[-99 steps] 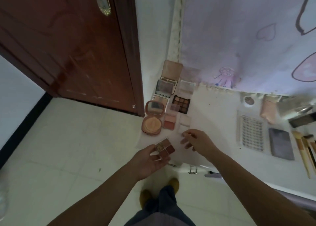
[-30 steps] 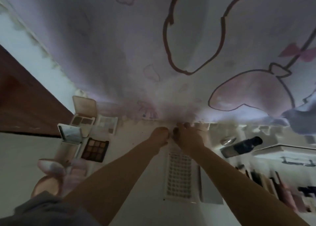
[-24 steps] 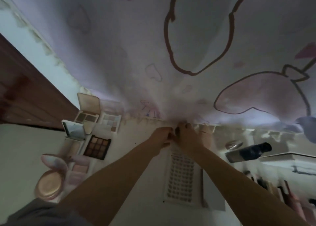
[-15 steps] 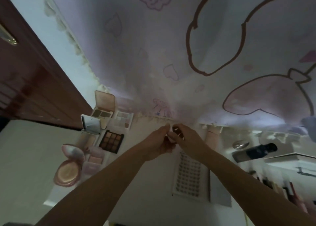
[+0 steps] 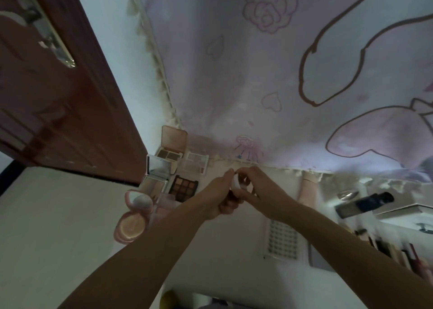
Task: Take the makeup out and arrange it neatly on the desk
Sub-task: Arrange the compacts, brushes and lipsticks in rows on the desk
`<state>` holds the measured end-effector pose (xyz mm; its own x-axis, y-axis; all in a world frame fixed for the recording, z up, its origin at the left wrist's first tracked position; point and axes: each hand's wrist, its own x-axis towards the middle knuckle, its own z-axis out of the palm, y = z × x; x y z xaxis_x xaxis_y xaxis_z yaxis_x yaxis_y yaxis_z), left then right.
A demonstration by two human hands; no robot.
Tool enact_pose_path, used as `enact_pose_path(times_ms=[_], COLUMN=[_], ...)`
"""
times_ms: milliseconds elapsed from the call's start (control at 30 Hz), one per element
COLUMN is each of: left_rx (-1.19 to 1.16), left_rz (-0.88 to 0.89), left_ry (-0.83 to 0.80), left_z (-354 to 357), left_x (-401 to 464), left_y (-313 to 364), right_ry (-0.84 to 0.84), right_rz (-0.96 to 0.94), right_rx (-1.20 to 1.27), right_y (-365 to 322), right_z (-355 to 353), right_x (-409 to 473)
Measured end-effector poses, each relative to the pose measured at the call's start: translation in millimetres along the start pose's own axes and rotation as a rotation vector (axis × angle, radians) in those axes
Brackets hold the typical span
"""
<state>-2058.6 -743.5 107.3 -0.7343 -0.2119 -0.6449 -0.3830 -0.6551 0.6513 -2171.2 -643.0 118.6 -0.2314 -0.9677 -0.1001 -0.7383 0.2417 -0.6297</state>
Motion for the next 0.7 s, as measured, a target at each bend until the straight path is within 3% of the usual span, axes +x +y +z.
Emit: enact_pose_path(times_ms=[167,267,533,600,700], left_rx=[0.004,-0.053,-0.164,-0.014,0.480], left_rz=[-0.196,-0.276,0.065,0.134,0.233], left_ry=[-0.189,-0.196,0.048,0.203,0.445], left_z=[-16,-25,-24,-23,-16], left_x=[-9,-12,0,14,40], left_y=[11,9,-14,-18,-13], right_ry=[-0.057,-0.063,0.083,0.142,0.237], right_rz=[-0.029,-0.024,0.467,0.537,0.584], right_rx=[0.100,0.115,0.735,0.760,0.650], right_y=[-14,-14,38,53,72], right_z=[-12,-24,-15,2,27], right_x=[-5,-9,-5,2,27])
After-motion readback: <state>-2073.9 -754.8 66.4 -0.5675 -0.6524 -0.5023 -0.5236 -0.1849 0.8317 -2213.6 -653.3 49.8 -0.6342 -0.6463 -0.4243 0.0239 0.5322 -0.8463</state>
